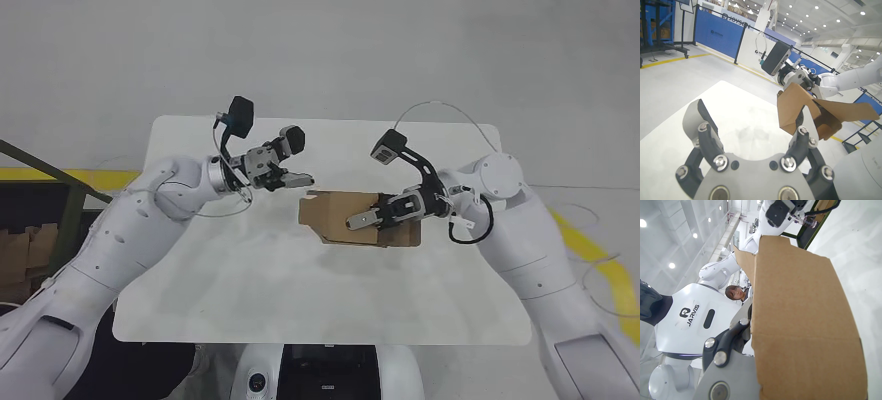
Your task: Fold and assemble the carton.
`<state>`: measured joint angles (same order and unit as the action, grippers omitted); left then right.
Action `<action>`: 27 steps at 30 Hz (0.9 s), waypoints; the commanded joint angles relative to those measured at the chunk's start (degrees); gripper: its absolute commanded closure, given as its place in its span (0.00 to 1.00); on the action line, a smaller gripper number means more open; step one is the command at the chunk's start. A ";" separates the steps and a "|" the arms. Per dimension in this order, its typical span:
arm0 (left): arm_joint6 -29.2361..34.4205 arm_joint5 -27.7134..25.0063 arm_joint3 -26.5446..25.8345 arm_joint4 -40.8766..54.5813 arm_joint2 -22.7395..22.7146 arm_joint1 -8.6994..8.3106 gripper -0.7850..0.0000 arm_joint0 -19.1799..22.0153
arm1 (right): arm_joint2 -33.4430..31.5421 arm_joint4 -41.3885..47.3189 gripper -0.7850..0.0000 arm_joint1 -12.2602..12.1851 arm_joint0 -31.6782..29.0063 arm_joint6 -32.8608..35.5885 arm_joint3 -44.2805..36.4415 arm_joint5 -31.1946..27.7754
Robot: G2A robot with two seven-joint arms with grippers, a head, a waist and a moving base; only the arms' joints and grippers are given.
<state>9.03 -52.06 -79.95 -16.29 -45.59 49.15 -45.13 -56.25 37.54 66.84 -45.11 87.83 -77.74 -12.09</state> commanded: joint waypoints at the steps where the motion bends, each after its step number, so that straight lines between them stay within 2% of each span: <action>1: 1.65 0.46 0.13 1.18 0.29 0.27 0.00 0.37 | 0.04 -0.05 1.00 0.01 0.06 0.03 -0.02 -0.04; 9: 5.36 -2.83 -0.24 2.04 0.10 0.94 0.00 0.57 | -0.50 0.01 1.00 -0.09 -0.08 -0.49 0.39 -0.28; 27: 6.42 -2.52 -3.40 -2.05 -1.92 2.04 0.00 -1.93 | -0.69 0.00 1.00 -0.16 -0.20 -0.44 0.25 -0.20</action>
<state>15.37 -54.62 -83.28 -18.20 -47.44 51.14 -47.03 -56.95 37.54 66.67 -45.32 87.41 -77.49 -12.29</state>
